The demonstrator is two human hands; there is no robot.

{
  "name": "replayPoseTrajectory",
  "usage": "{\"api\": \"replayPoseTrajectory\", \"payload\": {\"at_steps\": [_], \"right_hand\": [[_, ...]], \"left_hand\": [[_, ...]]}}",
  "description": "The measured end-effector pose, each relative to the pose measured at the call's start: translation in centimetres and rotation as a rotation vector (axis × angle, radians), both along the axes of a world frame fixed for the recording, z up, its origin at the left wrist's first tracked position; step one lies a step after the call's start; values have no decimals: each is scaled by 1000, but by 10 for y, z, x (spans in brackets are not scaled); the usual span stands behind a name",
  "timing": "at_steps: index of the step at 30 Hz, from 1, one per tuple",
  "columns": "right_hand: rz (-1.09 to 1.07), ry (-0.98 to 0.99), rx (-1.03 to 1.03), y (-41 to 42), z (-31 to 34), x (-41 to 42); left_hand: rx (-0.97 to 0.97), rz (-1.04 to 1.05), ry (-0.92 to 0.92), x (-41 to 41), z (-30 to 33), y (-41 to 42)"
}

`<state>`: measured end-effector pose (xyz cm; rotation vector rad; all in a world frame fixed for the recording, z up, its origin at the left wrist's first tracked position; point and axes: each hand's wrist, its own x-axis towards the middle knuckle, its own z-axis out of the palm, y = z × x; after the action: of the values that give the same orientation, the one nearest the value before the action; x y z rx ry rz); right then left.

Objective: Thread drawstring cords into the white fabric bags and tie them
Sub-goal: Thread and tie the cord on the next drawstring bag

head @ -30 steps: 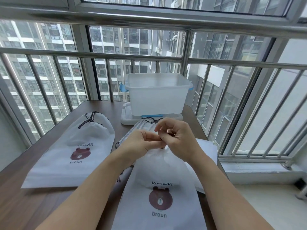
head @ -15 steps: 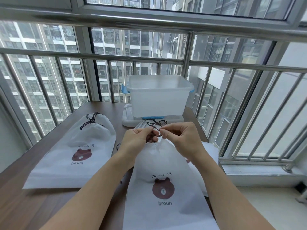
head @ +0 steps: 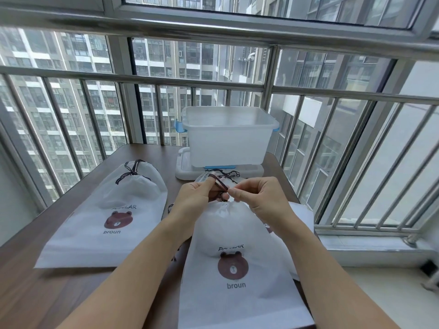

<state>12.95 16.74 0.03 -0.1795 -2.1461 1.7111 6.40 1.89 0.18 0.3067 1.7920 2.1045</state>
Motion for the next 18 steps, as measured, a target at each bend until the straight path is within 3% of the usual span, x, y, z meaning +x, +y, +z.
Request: {"api": "replayPoseTrajectory", "payload": {"at_steps": [11,18], "right_hand": [[9,-93,-67,1,-3,0],[91,-95,-117,3,-7,-2]], "left_hand": [[20,-164,141,-1,-5,-5],[39,-62,120,-6,-14,-1]]}}
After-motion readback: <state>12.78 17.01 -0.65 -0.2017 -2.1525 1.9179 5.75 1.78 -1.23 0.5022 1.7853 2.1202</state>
